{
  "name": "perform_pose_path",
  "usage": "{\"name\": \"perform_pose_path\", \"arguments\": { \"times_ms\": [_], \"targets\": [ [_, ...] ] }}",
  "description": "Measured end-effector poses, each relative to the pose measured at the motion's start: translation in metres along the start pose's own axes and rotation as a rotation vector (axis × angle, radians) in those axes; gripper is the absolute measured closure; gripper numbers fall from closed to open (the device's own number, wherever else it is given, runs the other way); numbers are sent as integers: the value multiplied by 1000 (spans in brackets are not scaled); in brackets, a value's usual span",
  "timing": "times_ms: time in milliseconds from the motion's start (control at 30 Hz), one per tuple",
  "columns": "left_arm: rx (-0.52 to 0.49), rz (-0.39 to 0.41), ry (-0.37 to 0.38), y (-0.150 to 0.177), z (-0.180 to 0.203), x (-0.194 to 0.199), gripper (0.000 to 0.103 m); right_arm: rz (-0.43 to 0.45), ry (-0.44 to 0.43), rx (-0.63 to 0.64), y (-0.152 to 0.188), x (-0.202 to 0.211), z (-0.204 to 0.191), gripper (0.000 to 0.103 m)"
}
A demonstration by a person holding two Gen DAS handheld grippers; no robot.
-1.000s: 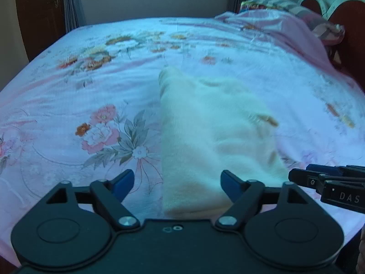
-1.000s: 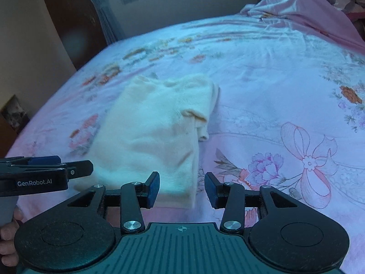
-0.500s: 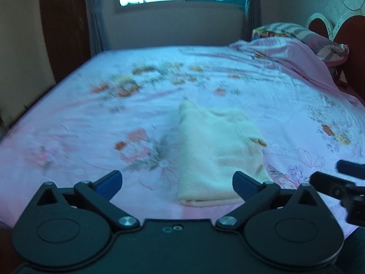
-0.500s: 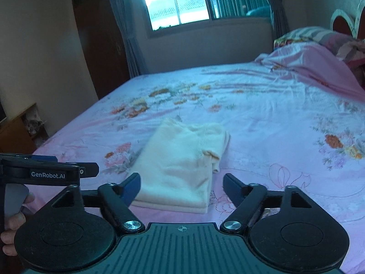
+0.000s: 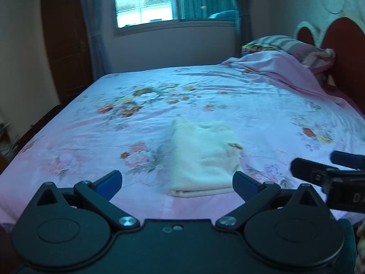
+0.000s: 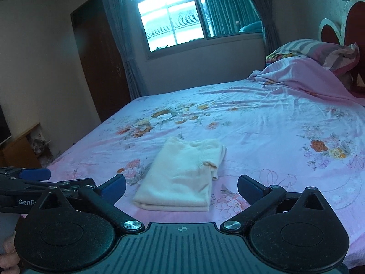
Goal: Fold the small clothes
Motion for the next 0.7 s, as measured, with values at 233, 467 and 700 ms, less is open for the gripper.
{"name": "perform_pose_path", "arguments": {
  "times_ms": [233,467,700],
  "targets": [
    [60,-15,-8,1,4,4,2,30,70,59,-5,12,1,0],
    [37,-36,49,6,17,1,2,25,126,46,-2,13,9,0],
    [48,-59,52,8,17,-3,2,6,103,42,3,7,12,0]
  ]
}}
Point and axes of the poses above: each gripper's, at about its wrist camera, not at the fingertips, and x roughly against the way its jaws point, z to its right, y to its underside, the point moved 4 cm from there along -x, roughly the way its jaws point, and after that the axes turned 14 degrees about -y, right-handed, at the moved point
